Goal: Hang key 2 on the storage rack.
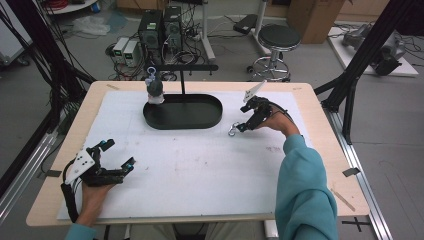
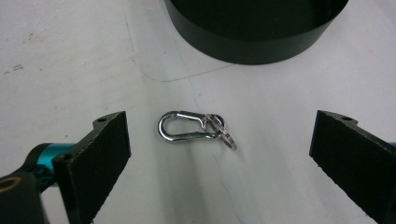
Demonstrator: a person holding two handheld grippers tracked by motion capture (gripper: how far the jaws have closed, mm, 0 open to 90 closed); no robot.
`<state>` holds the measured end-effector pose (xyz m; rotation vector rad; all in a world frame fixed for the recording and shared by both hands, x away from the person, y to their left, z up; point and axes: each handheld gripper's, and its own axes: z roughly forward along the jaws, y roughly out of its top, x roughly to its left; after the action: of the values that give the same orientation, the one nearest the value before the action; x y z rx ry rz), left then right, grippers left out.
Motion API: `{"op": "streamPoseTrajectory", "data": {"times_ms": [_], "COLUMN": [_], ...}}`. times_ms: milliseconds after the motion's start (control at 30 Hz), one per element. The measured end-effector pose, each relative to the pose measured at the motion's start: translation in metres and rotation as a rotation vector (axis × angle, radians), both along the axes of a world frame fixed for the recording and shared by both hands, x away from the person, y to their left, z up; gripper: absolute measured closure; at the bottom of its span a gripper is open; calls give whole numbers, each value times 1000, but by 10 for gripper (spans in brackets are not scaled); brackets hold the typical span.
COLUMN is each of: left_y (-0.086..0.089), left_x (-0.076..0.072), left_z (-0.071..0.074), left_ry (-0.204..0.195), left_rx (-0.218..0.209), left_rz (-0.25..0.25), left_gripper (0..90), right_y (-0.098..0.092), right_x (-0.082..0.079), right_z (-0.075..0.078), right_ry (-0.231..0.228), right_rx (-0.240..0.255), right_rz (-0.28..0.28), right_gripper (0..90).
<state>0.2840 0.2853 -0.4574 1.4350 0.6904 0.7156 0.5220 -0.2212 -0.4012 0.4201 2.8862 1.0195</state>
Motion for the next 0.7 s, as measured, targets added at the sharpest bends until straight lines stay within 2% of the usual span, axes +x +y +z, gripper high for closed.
{"op": "streamPoseTrajectory", "data": {"times_ms": [100,133,233,267,367,433,567,700], "left_y": [0,0,0,0,0,0,0,0], "left_x": [0,0,0,0,0,0,0,0], "left_z": [0,0,0,0,0,0,0,0], "left_ry": [0,-1,-1,-2,-1,-1,-2,-4], "left_rx": [2,1,4,3,5,5,6,6], "left_rz": [0,0,-1,0,-2,-4,-4,-4], "left_gripper": [17,17,17,17,17,17,17,17], "right_y": [2,3,5,5,7,8,9,10], "right_x": [2,3,4,5,5,5,4,4], "right_z": [-5,-6,-8,-9,-10,-12,-12,-12], "right_ry": [49,50,46,44,37,46,27,12], "right_rx": [-15,-24,-37,-40,-59,-71,-112,-137], "right_rz": [-21,-22,-12,-4,7,15,47,44], "right_gripper": [49,55,111,182,205,248,351,404]}}
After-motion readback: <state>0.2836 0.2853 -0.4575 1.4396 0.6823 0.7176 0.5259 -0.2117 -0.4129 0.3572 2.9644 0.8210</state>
